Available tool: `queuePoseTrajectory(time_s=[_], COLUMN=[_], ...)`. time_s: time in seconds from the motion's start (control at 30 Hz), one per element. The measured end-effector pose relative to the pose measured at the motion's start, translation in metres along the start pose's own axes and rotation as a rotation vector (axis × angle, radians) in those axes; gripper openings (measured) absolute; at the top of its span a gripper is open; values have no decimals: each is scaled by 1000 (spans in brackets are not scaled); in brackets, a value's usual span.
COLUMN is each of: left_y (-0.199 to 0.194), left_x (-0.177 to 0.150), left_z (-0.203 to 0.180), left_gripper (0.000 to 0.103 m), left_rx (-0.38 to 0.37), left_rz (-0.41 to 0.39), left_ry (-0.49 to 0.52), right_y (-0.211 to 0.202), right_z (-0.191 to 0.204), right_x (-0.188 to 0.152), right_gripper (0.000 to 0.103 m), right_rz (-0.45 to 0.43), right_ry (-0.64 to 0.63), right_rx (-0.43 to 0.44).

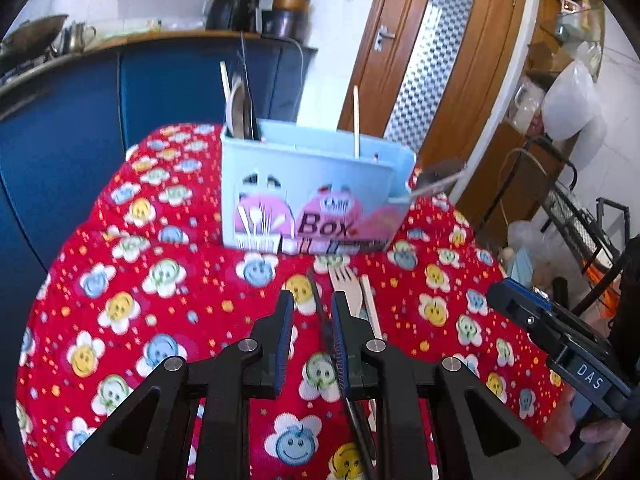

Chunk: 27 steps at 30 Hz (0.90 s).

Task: Organize utensils
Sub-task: 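Move both tools back down toward the wooden fork and remaining utensils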

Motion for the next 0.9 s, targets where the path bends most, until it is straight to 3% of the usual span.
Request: queuePoseTrajectory(time_s=[0.3,0.43,0.9], left_y=[21,28,49], left_x=[-23,-32,-44], left_z=[-12,-14,-17], left_gripper=[21,34,34], left_rx=[-37,-45,-13], left_rz=[104,137,187], left_ry=[-6,-26,-16], right_y=[2,2,5], right_z=[-11,-15,-24], right_x=[-8,-10,-15], right_gripper=[41,41,41], right_rz=[17,19,31], right_ry=[20,28,50], right_rx=[-6,-5,-3])
Point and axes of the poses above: each gripper's, at about its wrist camera, not at the fingertips, and y roughly the way its jaws point, z to its left, x to its top, the point moved 10 cm from there along y, roughly the way its jaws point, and after that the axes turned 7 degrees about -z, right-handed, at the moved point
